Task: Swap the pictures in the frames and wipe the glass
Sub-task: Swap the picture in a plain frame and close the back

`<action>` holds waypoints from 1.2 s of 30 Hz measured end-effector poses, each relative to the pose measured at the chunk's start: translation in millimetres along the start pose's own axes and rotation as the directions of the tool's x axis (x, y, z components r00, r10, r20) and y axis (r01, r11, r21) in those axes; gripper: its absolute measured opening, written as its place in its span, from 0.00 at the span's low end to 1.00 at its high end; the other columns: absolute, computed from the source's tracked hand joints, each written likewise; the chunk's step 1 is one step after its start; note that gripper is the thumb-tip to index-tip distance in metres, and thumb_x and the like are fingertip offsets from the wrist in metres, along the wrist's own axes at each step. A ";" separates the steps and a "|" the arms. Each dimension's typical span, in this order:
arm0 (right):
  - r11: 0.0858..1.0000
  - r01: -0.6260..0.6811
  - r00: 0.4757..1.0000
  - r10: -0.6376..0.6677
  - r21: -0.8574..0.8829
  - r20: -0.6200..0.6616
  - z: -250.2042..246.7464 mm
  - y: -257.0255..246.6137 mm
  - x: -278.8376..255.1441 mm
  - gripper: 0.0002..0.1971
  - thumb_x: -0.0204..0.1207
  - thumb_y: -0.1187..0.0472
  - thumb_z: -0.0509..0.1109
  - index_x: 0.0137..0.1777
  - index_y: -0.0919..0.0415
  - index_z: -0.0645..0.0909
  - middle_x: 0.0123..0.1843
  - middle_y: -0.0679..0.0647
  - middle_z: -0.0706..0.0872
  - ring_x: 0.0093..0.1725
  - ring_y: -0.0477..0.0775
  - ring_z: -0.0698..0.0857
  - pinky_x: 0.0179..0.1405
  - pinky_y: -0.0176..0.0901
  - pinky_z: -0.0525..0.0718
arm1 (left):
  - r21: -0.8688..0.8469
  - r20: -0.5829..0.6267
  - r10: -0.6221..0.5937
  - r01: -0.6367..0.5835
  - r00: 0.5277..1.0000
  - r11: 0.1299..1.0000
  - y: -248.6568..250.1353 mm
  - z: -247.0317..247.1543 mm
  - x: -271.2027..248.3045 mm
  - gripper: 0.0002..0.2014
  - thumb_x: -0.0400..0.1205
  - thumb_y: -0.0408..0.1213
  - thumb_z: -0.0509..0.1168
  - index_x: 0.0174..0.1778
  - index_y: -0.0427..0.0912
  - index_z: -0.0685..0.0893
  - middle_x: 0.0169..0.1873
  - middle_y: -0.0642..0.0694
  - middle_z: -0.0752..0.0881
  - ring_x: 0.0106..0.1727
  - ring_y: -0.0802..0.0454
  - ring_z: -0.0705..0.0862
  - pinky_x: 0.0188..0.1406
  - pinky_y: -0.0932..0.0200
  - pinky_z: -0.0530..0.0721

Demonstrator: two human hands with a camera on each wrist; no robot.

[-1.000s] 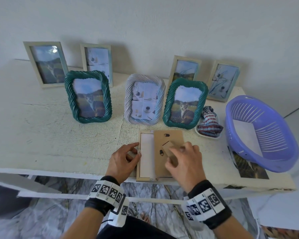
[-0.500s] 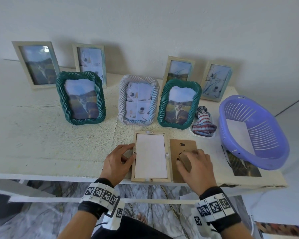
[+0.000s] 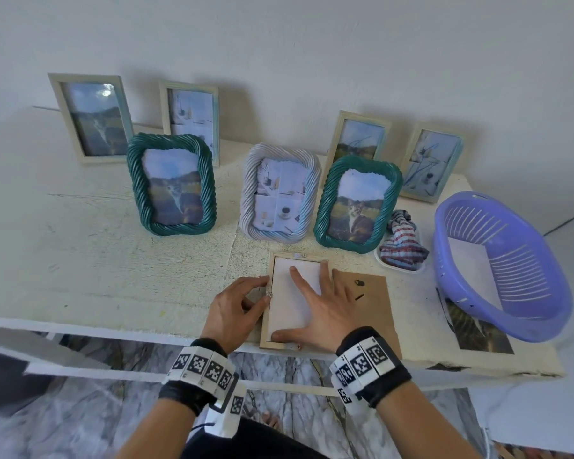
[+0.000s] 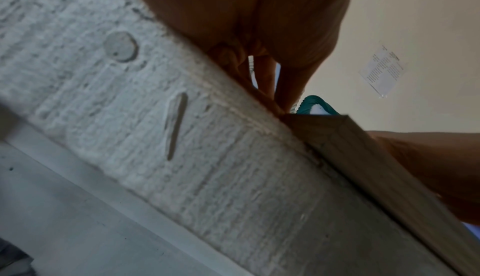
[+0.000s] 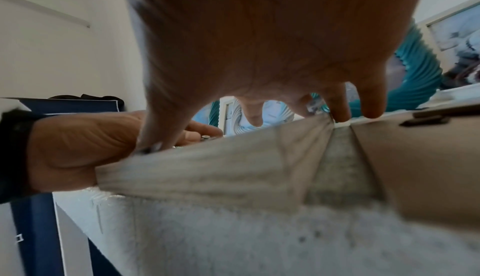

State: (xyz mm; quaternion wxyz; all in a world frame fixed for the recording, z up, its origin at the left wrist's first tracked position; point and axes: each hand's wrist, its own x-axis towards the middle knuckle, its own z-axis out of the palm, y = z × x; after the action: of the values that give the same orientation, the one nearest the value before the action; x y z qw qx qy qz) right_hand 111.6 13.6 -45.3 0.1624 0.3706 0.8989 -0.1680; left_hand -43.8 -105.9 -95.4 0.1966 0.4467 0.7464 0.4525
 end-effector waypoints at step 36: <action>0.370 0.388 0.875 0.139 0.844 -0.463 -22.2 -6.7 -50.6 0.32 0.78 0.72 0.68 0.76 0.43 0.67 0.50 0.40 0.87 0.53 0.55 0.84 0.56 0.39 0.83 | -0.376 0.034 -0.106 0.111 0.994 0.920 48.4 -9.8 9.9 0.06 0.80 0.39 0.70 0.48 0.56 0.83 0.43 0.52 0.88 0.43 0.56 0.86 0.43 0.53 0.87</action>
State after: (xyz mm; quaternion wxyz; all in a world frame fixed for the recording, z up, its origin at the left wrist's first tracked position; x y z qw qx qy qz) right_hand 137.1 -12.4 -3.2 -0.3033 0.3533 0.6873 -0.5575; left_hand -32.2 -93.1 -48.1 0.3083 0.3614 0.6678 0.5731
